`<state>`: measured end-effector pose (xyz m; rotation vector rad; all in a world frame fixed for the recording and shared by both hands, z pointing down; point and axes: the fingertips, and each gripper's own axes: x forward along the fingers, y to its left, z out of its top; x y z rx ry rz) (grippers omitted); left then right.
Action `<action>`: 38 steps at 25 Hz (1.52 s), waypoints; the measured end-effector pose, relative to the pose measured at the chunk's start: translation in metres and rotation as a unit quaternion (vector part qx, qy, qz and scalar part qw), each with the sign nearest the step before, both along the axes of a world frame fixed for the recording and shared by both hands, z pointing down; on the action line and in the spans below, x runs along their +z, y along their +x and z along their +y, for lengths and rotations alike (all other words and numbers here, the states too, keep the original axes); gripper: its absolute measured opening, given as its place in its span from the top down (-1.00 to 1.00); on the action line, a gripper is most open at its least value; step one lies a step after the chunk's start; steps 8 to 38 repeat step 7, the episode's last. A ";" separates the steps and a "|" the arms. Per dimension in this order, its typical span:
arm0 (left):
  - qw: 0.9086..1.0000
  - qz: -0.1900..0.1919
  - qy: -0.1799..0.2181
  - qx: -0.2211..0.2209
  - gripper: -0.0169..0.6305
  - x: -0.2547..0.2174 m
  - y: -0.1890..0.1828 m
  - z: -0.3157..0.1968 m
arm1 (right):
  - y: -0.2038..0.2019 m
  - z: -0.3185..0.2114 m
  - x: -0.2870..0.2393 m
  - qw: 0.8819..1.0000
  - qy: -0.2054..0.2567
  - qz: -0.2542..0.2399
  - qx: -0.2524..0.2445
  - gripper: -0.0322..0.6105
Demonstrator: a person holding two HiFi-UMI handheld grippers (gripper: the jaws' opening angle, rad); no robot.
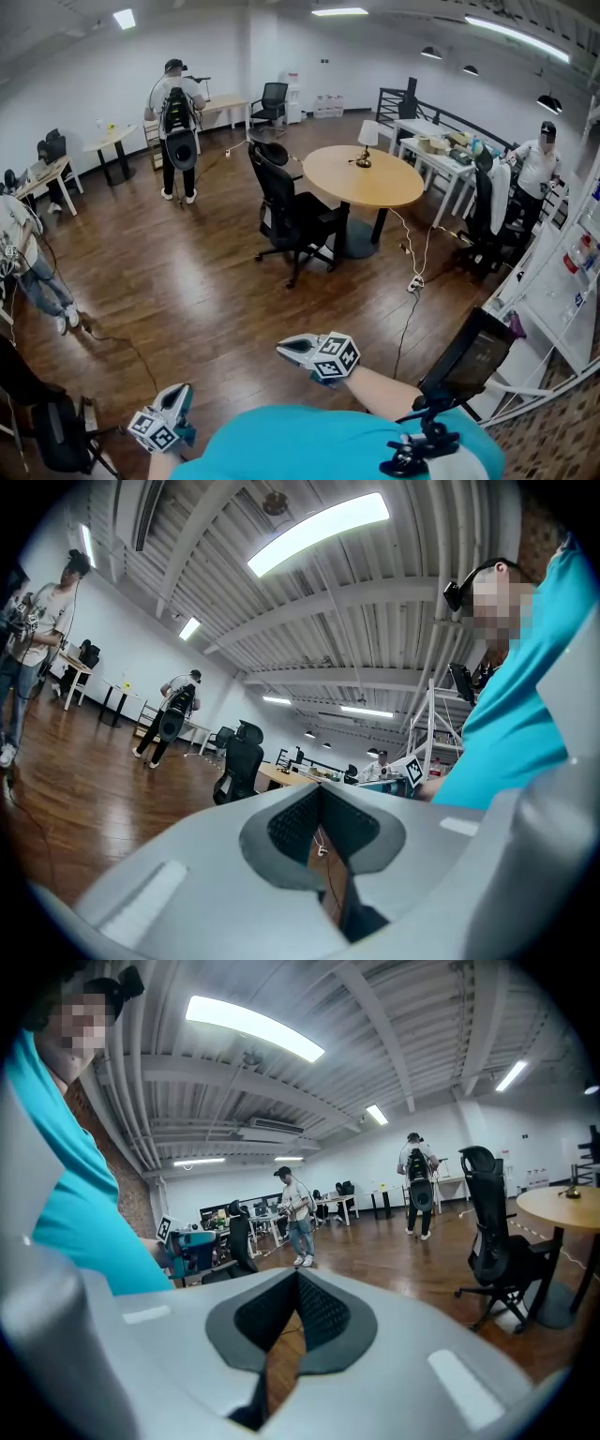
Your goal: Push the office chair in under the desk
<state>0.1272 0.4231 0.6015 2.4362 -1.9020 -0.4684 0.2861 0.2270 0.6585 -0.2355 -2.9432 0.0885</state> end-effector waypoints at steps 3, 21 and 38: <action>1.000 0.010 -0.003 -0.001 0.62 0.012 -0.006 -0.005 | -0.005 -0.006 0.009 1.000 0.003 0.001 0.002 0.90; 1.000 0.010 -0.006 0.008 0.62 0.019 -0.013 -0.016 | -0.006 -0.015 0.016 1.000 0.001 -0.004 0.010 0.90; 1.000 0.010 -0.006 0.008 0.62 0.019 -0.013 -0.016 | -0.006 -0.015 0.016 1.000 0.001 -0.004 0.010 0.90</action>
